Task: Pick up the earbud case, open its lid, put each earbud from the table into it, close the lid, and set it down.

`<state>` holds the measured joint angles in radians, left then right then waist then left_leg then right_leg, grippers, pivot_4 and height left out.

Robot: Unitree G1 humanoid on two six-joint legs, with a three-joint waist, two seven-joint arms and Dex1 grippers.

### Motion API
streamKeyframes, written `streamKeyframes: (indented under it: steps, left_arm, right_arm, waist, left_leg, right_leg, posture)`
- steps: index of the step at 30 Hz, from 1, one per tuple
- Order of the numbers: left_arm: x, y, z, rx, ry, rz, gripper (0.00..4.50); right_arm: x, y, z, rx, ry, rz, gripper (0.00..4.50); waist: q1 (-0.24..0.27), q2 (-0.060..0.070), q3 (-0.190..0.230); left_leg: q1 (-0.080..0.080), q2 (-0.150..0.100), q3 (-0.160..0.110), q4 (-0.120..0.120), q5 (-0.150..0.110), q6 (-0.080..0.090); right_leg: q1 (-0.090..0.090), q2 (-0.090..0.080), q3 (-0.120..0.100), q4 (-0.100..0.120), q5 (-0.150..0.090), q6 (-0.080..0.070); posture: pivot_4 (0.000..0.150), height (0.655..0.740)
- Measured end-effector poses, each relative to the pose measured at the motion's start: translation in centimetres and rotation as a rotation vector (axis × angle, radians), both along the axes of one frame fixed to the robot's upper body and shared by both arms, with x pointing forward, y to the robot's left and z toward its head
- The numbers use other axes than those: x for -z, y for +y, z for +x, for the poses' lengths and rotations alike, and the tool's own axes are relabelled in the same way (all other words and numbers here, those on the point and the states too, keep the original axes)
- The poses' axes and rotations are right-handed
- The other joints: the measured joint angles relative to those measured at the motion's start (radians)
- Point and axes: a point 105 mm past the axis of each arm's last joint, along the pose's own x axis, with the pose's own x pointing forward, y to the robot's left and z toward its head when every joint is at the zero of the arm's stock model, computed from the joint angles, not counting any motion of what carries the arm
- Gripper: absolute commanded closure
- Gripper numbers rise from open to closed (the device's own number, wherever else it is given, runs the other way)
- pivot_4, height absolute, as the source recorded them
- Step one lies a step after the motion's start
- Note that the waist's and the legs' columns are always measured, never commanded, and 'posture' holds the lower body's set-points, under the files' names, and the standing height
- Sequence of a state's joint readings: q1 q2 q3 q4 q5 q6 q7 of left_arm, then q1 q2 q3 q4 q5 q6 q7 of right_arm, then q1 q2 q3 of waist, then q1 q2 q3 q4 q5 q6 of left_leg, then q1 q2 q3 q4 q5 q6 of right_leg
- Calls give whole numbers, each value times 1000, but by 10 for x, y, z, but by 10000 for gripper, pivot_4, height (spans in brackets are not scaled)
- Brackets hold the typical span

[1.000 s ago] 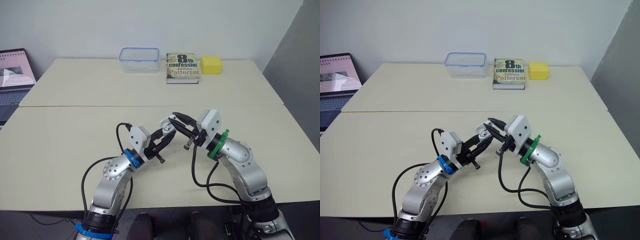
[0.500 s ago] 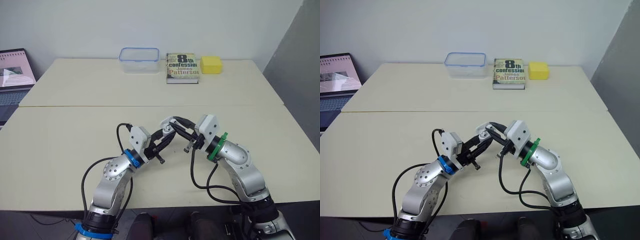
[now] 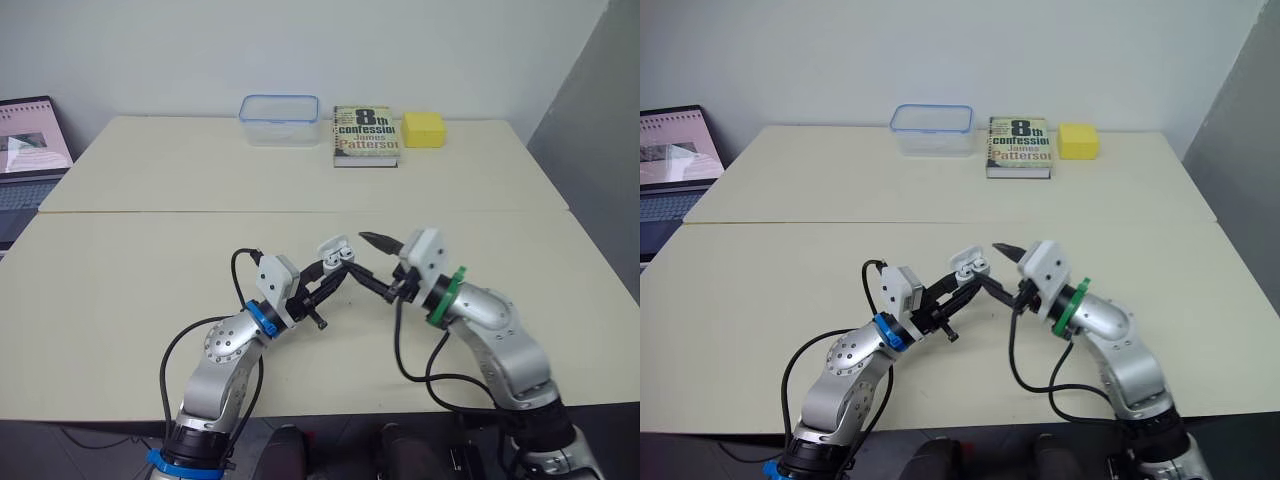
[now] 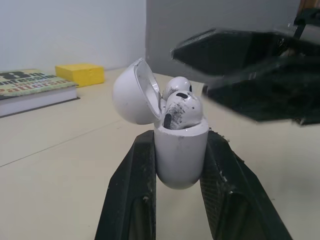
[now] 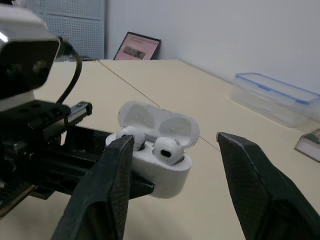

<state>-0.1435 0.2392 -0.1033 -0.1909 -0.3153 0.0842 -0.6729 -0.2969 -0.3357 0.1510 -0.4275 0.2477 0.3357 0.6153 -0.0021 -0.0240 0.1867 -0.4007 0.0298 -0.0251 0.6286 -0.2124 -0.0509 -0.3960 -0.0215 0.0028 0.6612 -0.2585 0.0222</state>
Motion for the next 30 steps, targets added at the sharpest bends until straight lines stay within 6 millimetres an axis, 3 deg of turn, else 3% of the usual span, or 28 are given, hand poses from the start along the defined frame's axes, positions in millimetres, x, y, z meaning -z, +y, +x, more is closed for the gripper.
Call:
streamKeyframes:
  steps: [5, 8, 11, 14, 17, 24, 30]
  left_arm:
    - [4, -4, -5, 119, 67, -1, 36949]
    - [0, -19, -14, 285, 70, 23, 36949]
    - [-4, -28, -23, 440, 73, 54, 36949]
    - [-3, -36, -35, 595, 116, 78, 36949]
    - [-5, -41, -43, 700, 135, 101, 36949]
    - [-6, -47, -46, 764, 155, 107, 36949]
    - [-1, -49, -48, 762, 194, 99, 36949]
  right_arm:
    - [-28, -40, -5, 55, 10, -17, 17204]
    - [-36, -64, 2, 110, 50, -99, 17204]
    - [-43, -79, 8, 107, 72, -195, 23035]
    - [-33, -92, 8, 43, 144, -329, 32915]
    - [-20, -89, 2, -86, 232, -437, 44441]
    - [-6, -66, -20, -343, 363, -484, 45000]
    - [-12, -53, -38, -466, 412, -444, 45000]
  waist:
    - [0, 0, 0]
    - [0, 0, 0]
    - [0, 0, 0]
    - [-1, 0, 0]
    - [-3, 0, 0]
    - [-4, 0, 0]
    - [-3, 0, 0]
  left_leg:
    - [0, 0, 0, 0, 0, 0]
    - [0, 0, 1, 0, 0, 0]
    - [0, 0, 1, -1, -1, 2]
    - [-1, 0, 2, -1, -4, 6]
    - [-2, 0, 3, -1, -5, 8]
    - [-7, 0, 3, 1, -5, 8]
    - [-7, 0, 3, 1, -5, 8]
  right_leg:
    - [0, 0, -1, 0, 0, 0]
    - [-1, 0, 0, 0, -2, -3]
    - [-1, 0, 0, -1, -3, -5]
    - [-1, 1, 1, -2, -2, -3]
    - [-4, 2, 3, -2, -3, -3]
    - [-9, 3, 4, 0, -3, -2]
    - [-9, 2, 4, 0, -2, -2]
  posture:
    - [1500, 7400]
    - [1500, 7400]
    - [1500, 7400]
    - [1500, 7400]
    - [1500, 7400]
    - [1500, 7400]
    - [1500, 7400]
